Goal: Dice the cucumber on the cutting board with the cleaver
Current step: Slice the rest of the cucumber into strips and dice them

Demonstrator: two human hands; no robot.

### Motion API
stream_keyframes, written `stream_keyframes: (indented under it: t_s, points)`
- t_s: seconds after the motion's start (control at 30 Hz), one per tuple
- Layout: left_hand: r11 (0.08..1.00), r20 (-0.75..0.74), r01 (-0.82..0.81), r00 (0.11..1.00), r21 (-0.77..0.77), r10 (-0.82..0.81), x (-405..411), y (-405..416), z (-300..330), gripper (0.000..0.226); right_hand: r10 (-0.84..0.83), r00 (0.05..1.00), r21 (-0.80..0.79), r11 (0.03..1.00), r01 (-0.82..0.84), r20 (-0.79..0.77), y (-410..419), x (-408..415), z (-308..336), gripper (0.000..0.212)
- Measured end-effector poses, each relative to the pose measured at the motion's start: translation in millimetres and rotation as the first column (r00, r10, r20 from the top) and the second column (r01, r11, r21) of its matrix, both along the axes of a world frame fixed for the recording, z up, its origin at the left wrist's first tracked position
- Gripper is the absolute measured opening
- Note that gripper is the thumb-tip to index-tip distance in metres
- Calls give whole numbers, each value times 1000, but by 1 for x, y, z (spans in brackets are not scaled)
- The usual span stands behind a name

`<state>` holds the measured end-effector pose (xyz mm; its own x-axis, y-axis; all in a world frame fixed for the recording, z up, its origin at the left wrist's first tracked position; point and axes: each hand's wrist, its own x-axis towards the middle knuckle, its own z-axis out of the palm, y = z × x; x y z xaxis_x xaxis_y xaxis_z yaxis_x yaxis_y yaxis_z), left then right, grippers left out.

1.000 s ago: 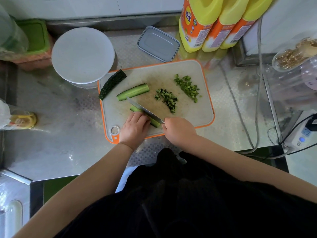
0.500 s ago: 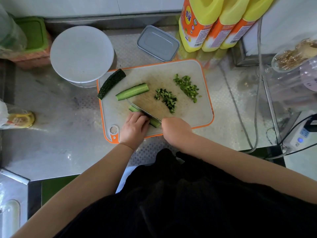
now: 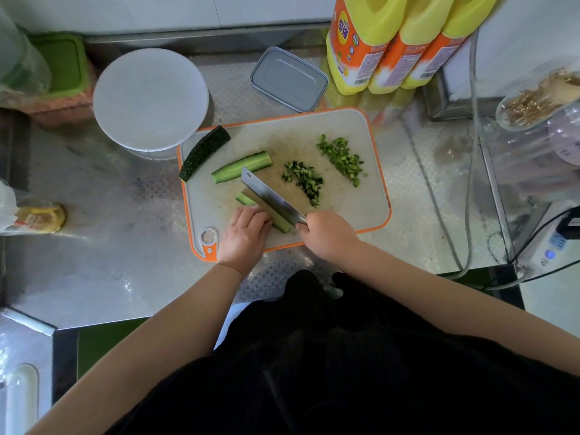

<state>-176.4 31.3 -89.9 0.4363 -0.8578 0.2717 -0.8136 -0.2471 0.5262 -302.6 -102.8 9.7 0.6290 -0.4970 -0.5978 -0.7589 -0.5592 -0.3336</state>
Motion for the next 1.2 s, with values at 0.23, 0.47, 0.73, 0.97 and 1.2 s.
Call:
stream_keyframes:
  t_s: [0.23, 0.47, 0.73, 0.97, 1.2]
  points:
    - [999, 27, -46, 999, 14, 45, -2, 1, -2, 25, 78, 995, -88, 993, -73, 61, 14, 0, 9, 26]
    - [1000, 16, -30, 999, 9, 30, -1, 1, -4, 23, 60, 998, -75, 995, -58, 28, 19, 4, 7, 20]
    - [1000, 15, -8, 1000, -14, 8, 0, 1, -5, 15, 55, 996, -87, 994, -62, -72, 22, 11, 11, 15]
    - [1000, 13, -10, 1000, -13, 10, 0, 1, -3, 16, 24, 999, -51, 998, -26, -47, 23, 5, 1, 17]
    - [1000, 33, -26, 999, -11, 26, 0, 2, -7, 19, -18, 999, 44, 999, 20, -41, -2, 3, 0, 30]
